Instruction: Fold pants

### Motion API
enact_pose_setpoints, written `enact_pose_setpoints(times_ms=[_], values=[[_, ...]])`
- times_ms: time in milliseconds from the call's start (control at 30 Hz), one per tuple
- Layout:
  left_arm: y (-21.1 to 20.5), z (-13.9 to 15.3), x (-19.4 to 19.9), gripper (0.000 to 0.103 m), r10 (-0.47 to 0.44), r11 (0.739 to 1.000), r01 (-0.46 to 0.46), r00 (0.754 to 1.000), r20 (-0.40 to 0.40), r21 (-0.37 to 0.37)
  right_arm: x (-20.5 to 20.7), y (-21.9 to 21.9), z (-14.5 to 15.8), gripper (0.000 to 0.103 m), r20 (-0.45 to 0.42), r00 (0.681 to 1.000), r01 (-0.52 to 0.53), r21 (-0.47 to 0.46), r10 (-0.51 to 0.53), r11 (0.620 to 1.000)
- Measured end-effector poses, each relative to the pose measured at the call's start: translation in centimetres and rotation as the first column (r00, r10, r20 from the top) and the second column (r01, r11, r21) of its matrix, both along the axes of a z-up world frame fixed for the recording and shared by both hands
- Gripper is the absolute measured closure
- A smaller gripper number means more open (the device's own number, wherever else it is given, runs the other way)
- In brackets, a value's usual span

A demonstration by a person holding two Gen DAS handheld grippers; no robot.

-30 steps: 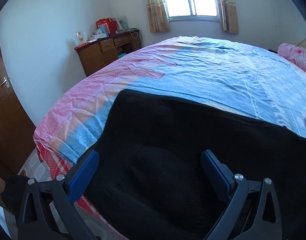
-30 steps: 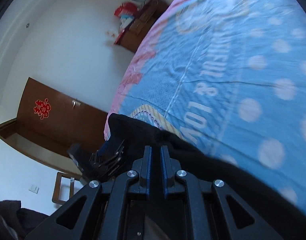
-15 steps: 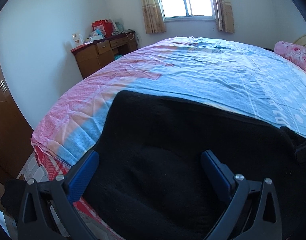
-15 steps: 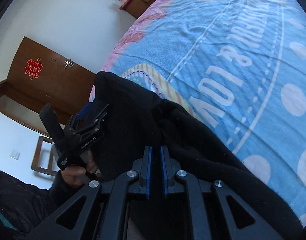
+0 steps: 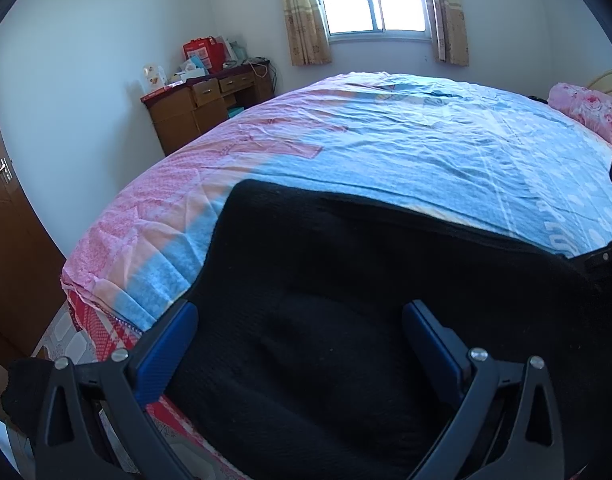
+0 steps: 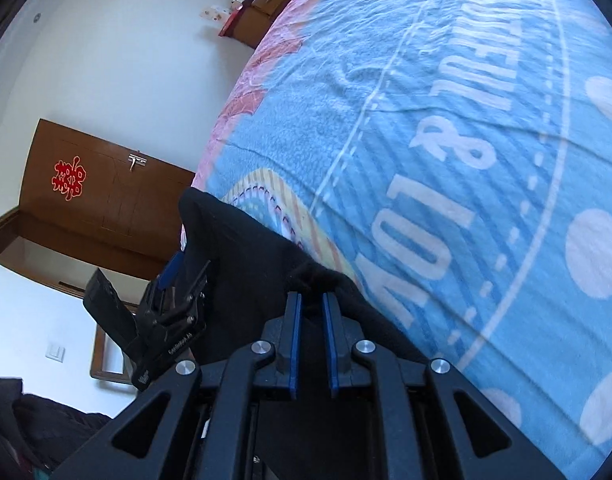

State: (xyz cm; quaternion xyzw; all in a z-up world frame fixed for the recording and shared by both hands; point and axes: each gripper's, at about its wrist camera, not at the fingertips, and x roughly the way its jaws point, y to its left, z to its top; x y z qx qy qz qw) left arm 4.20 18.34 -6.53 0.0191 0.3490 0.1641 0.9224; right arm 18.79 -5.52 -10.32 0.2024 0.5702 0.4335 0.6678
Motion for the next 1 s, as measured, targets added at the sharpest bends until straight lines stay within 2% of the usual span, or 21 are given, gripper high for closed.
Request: enact_pose_setpoints(times_ms=[67, 167, 300, 333, 367, 433, 533, 567, 600, 667, 767, 800, 867, 967, 1000], values=[[0.1, 0.0, 0.0, 0.000, 0.000, 1.000, 0.000, 1.000, -0.002, -0.002, 0.3, 0.9, 0.1, 0.089, 0.004, 1.000, -0.025, -0.007, 0.025, 1.000], [0.1, 0.0, 0.0, 0.000, -0.001, 1.000, 0.001, 1.000, -0.003, -0.002, -0.1, 2.1, 0.7, 0.079, 0.057, 0.996, -0.066, -0.042, 0.068, 0.997], [0.1, 0.0, 0.0, 0.000, 0.001, 1.000, -0.001, 1.000, -0.003, 0.000, -0.7, 3.9, 1.6, 0.079, 0.138, 0.984, -0.094, -0.135, 0.112, 0.986], [0.1, 0.0, 0.0, 0.000, 0.001, 1.000, -0.001, 1.000, -0.004, -0.001, -1.1, 4.4, 1.9, 0.079, 0.181, 0.975, -0.099, -0.165, 0.129, 0.981], [0.1, 0.0, 0.0, 0.000, 0.000, 1.000, 0.000, 1.000, -0.005, 0.000, -1.8, 4.9, 2.3, 0.080, 0.237, 0.960, -0.100, -0.200, 0.147, 0.975], [0.1, 0.0, 0.0, 0.000, 0.000, 1.000, 0.000, 1.000, -0.004, -0.003, -2.3, 4.9, 2.5, 0.094, 0.263, 0.954, -0.083, -0.215, 0.140, 0.973], [-0.1, -0.1, 0.0, 0.000, -0.001, 1.000, 0.001, 1.000, -0.005, 0.004, -0.7, 2.1, 2.2, 0.095, 0.155, 0.988, 0.018, -0.012, -0.016, 1.000], [-0.1, -0.1, 0.0, 0.000, -0.001, 1.000, 0.001, 1.000, -0.006, 0.007, 0.5, 0.4, 1.8, 0.095, 0.077, 0.993, 0.083, 0.090, -0.090, 0.992], [-0.2, -0.1, 0.0, 0.000, -0.001, 1.000, 0.001, 1.000, -0.008, 0.009, 1.3, -0.6, 1.3, 0.095, 0.019, 0.991, 0.132, 0.147, -0.136, 0.980], [-0.1, -0.1, 0.0, 0.000, -0.003, 1.000, 0.003, 1.000, -0.011, 0.008, 3.0, -3.4, 0.0, 0.098, -0.093, 0.963, 0.267, 0.259, -0.252, 0.928], [0.0, 0.0, 0.0, 0.000, -0.007, 1.000, 0.007, 1.000, -0.019, 0.008, 4.7, -6.1, -1.6, 0.098, -0.156, 0.921, 0.386, 0.255, -0.356, 0.887], [0.0, 0.0, 0.0, 0.000, -0.008, 1.000, 0.008, 1.000, -0.019, 0.008, 4.8, -6.4, -1.8, 0.098, -0.151, 0.918, 0.394, 0.243, -0.366, 0.886], [0.0, 0.0, 0.0, 0.000, -0.007, 1.000, 0.007, 1.000, -0.017, 0.009, 4.2, -6.1, -1.3, 0.098, -0.123, 0.938, 0.346, 0.250, -0.325, 0.904], [-0.1, 0.0, 0.1, 0.000, -0.001, 1.000, 0.001, 1.000, -0.015, 0.011, 1.8, -3.0, 1.4, 0.098, -0.036, 0.986, 0.167, 0.270, -0.163, 0.948], [-0.1, 0.0, 0.1, 0.000, -0.001, 1.000, 0.001, 1.000, -0.015, 0.015, 1.2, -1.9, 2.1, 0.098, -0.005, 0.993, 0.117, 0.269, -0.121, 0.956]])
